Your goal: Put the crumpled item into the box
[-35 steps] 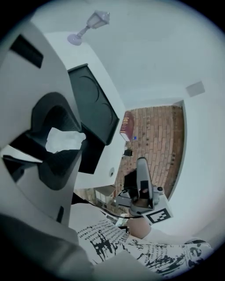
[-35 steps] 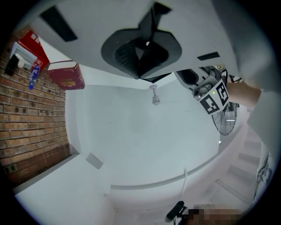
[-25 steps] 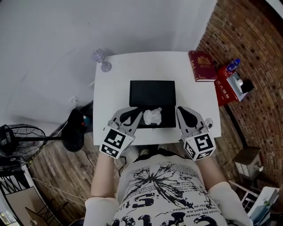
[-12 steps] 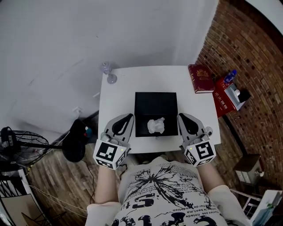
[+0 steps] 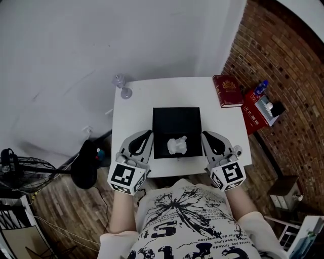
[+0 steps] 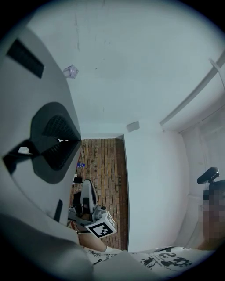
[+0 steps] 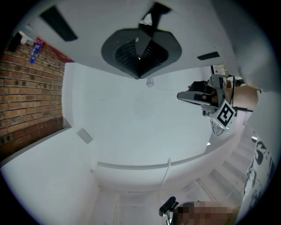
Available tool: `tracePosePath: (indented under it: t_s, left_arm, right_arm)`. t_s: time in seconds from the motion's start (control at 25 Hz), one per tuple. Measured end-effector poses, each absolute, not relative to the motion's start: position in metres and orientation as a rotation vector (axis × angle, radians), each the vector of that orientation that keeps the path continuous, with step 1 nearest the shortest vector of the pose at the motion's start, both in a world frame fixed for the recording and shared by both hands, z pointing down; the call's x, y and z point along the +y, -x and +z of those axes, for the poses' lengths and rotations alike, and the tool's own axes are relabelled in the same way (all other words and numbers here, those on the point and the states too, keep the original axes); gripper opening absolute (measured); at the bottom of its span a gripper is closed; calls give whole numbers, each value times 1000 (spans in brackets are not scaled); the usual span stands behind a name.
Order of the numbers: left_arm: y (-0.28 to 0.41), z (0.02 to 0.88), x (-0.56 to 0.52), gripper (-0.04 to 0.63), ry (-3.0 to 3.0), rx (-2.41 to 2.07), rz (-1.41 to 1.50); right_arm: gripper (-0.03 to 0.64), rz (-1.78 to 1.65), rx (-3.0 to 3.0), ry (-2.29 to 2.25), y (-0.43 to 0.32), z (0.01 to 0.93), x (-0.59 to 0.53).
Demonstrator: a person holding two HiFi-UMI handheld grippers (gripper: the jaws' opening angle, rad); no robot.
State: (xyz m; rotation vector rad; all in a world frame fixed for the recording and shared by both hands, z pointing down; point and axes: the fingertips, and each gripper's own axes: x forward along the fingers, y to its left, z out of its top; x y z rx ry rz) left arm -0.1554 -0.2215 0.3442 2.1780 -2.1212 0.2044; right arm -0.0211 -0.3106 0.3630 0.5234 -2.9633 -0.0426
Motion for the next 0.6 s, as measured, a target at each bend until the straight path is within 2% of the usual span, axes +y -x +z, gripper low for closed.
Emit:
tracePosePath:
  t_s: [0.6]
  left_arm:
    - [145, 347, -230, 14, -2182, -2106, 254]
  right_arm:
    - [14, 8, -2958, -551, 18, 371, -322]
